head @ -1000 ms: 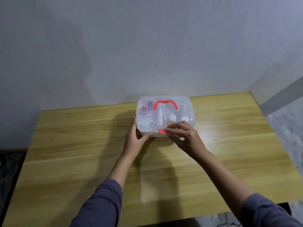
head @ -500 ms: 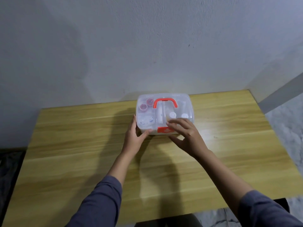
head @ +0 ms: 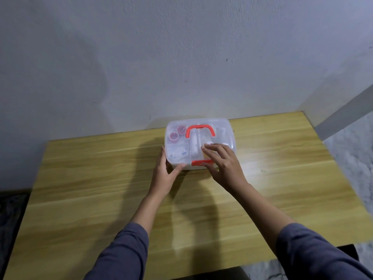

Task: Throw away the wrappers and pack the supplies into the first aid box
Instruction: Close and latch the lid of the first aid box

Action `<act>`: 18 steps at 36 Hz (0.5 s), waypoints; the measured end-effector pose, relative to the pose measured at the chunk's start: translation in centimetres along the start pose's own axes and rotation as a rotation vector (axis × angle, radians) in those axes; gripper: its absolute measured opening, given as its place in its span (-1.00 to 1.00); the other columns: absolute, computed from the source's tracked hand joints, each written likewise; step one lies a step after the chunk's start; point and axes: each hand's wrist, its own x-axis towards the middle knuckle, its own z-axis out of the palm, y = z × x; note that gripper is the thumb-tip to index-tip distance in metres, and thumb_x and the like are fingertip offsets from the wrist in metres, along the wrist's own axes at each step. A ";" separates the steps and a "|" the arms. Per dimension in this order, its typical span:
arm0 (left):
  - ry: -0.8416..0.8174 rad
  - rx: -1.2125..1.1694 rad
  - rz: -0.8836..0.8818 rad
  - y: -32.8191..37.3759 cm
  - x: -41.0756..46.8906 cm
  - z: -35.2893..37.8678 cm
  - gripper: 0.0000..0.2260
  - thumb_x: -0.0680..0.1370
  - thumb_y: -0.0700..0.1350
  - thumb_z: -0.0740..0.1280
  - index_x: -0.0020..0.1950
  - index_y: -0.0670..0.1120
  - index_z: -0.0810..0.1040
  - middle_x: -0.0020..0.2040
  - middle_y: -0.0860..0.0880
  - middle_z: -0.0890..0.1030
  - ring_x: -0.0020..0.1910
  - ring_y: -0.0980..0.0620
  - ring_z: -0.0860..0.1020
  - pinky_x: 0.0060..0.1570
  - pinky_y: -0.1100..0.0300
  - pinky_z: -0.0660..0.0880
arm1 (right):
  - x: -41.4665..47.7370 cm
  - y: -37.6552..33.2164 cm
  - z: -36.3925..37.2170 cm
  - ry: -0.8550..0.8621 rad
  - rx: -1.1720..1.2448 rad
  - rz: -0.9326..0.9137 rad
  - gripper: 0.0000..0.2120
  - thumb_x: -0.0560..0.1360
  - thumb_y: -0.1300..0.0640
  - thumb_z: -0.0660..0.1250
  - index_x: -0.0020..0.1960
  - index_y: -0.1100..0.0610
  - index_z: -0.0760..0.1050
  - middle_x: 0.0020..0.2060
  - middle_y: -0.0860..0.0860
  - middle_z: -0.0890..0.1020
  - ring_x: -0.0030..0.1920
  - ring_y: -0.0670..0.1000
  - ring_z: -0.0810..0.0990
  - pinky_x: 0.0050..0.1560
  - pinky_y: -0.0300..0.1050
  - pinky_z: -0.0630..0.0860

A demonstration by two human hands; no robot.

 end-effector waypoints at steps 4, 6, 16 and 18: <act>-0.025 0.006 0.019 0.0 0.1 -0.4 -0.11 0.33 0.26 0.45 0.54 0.03 0.13 0.49 0.03 0.34 0.46 0.08 0.30 0.42 -0.07 0.30 | 0.5 0.0 -1.3 -0.028 0.067 -0.009 -0.66 0.44 0.04 0.32 0.17 0.15 0.54 0.09 0.09 0.61 0.10 0.09 0.55 0.07 0.01 0.55; -0.022 -0.016 0.036 0.3 -0.1 -0.4 -0.11 0.34 0.19 0.48 0.54 0.06 0.10 0.52 0.05 0.26 0.49 0.11 0.24 0.46 -0.04 0.24 | 0.5 0.3 -1.8 0.019 0.064 0.031 -0.66 0.46 0.02 0.30 0.16 0.17 0.54 0.12 0.12 0.59 0.12 0.09 0.53 0.09 0.01 0.53; -0.042 -0.065 0.066 1.7 0.2 0.5 -0.04 0.32 0.23 0.47 0.49 0.25 -0.13 0.58 0.09 0.03 0.54 0.13 0.05 0.51 -0.04 0.12 | -2.0 2.4 -1.6 -0.046 0.373 0.564 -0.28 0.47 -0.03 0.33 0.50 0.10 0.05 0.48 0.04 0.18 0.48 -0.03 0.13 0.48 -0.02 0.17; -0.029 -0.074 0.068 1.7 0.6 0.7 -0.11 0.39 0.13 0.47 0.46 0.26 -0.12 0.56 0.11 0.04 0.54 0.10 0.07 0.50 -0.09 0.14 | -1.8 2.8 -1.3 -0.028 0.435 0.580 -0.28 0.44 -0.05 0.36 0.48 0.07 0.10 0.46 0.02 0.22 0.46 -0.03 0.20 0.45 0.07 0.25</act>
